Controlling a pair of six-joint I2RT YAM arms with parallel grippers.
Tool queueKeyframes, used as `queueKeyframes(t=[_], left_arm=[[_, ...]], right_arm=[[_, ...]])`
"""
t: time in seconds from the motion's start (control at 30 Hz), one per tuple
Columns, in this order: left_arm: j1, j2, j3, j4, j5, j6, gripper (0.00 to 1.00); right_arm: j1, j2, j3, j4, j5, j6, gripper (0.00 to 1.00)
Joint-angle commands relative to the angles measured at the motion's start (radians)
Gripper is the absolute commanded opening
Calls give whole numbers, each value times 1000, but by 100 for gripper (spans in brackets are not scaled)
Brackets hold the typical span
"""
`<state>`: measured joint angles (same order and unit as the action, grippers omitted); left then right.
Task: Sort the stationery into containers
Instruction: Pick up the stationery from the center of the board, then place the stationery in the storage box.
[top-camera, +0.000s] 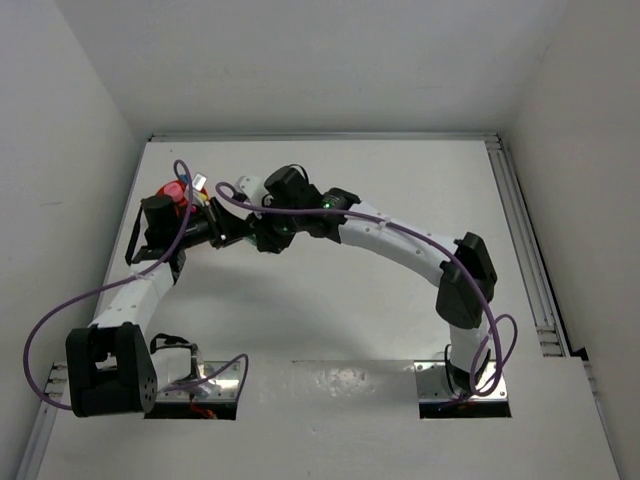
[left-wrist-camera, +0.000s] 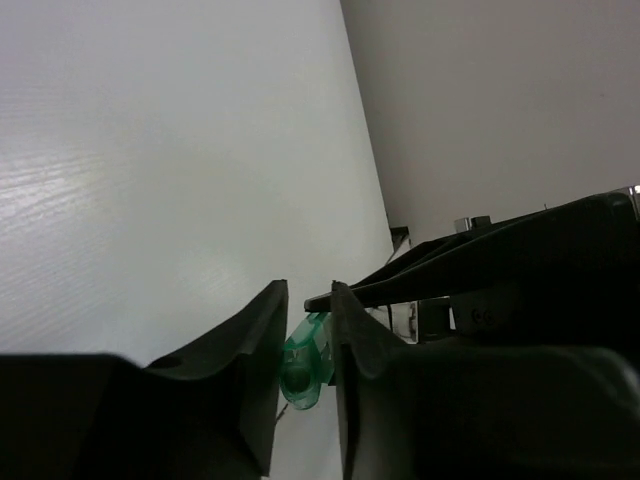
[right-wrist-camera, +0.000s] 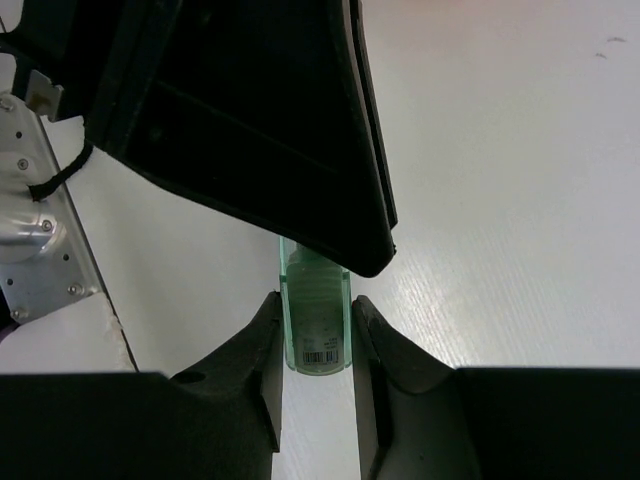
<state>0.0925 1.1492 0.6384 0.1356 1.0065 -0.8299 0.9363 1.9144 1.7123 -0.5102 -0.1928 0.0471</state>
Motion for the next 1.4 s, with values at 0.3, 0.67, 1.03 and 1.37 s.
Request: queueKeyframes(t=[0.3,0.67,1.03,1.37], left_arm=[[70,-14,35,-40,17,41,0],[401,234,682,-695,-205,788,0],[490,369,730,-622,-345,904,0],[460,420,673,-529,-414,871,0]], right_arm=[[7,-5,38,33,79,14,58],[-111,-107,-112,-5,-2,51,85],[-180,-172,-246,25,-16,62,85],[-200,-166,-270,33,-34,62,85]])
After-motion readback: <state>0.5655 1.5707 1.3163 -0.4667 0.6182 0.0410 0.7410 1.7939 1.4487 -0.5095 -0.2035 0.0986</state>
